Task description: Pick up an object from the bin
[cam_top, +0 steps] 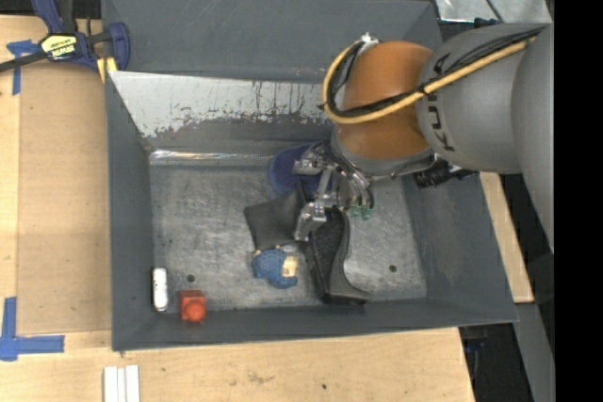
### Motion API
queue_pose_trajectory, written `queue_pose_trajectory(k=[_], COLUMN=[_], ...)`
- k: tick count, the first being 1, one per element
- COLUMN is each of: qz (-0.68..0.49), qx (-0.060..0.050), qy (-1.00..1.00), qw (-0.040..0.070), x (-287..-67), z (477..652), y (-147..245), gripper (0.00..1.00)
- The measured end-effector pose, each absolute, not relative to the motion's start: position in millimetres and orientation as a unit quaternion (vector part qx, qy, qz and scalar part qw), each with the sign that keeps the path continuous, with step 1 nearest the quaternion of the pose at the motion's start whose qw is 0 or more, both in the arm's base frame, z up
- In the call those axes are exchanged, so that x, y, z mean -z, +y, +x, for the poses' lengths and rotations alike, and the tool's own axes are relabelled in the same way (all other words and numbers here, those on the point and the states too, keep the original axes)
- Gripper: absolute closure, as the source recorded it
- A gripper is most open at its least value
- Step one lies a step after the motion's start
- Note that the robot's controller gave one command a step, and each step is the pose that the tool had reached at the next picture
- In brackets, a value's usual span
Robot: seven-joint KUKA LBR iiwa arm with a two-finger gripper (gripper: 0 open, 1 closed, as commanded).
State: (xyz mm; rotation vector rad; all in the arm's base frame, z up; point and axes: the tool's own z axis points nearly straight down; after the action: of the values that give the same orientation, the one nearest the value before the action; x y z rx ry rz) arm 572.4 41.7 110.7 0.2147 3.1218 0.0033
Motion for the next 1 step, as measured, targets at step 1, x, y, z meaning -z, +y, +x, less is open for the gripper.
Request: queue_pose_trajectory(k=[1], qz=[0.144], qx=[0.002], qy=[0.990], qw=[0.010], x=[-79.3], z=[587.3], y=[73.7], gripper=[0.00])
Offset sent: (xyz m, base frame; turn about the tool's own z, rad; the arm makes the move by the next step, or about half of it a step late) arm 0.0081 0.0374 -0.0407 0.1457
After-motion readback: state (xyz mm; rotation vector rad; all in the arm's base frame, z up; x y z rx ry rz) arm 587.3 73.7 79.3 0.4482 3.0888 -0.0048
